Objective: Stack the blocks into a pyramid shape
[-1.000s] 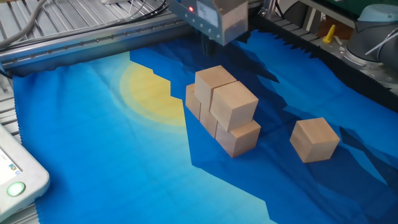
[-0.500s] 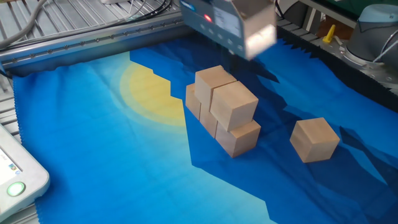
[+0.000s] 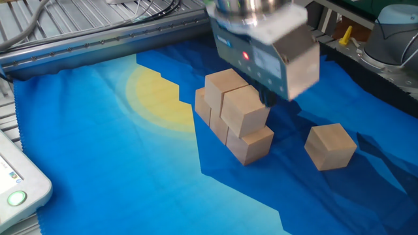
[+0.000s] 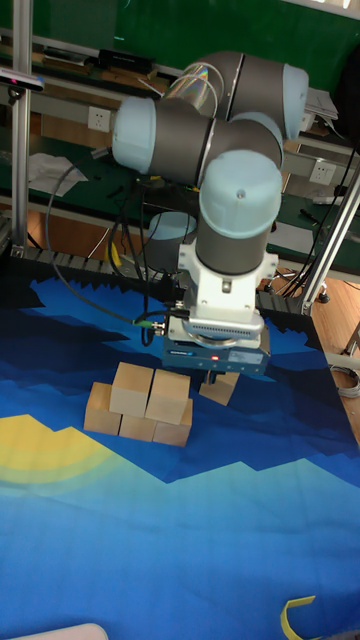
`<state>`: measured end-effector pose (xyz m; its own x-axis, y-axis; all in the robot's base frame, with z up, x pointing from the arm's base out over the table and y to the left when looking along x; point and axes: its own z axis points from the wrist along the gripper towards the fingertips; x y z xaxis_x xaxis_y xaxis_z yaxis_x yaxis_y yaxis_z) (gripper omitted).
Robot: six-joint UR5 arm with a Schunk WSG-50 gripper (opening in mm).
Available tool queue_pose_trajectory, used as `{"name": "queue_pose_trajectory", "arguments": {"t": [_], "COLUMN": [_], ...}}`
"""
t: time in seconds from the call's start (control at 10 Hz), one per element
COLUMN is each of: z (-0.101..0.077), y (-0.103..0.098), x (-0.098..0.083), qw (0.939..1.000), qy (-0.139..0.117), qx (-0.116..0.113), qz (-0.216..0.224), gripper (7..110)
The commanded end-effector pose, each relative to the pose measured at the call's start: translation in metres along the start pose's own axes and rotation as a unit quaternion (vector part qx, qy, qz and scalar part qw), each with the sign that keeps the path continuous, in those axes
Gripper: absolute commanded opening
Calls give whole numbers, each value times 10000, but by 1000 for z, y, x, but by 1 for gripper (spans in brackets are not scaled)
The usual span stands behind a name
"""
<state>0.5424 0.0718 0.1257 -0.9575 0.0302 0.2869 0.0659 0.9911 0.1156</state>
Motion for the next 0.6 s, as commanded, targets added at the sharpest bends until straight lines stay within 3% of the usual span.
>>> {"name": "queue_pose_trajectory", "arguments": {"t": [0.0, 0.5], "z": [23, 31], "y": [6, -18], "x": [-1, 4], "qw": [10000, 9992], "qy": [1, 81], "qx": [10, 382], "qz": [44, 3], "gripper": [7, 7]}}
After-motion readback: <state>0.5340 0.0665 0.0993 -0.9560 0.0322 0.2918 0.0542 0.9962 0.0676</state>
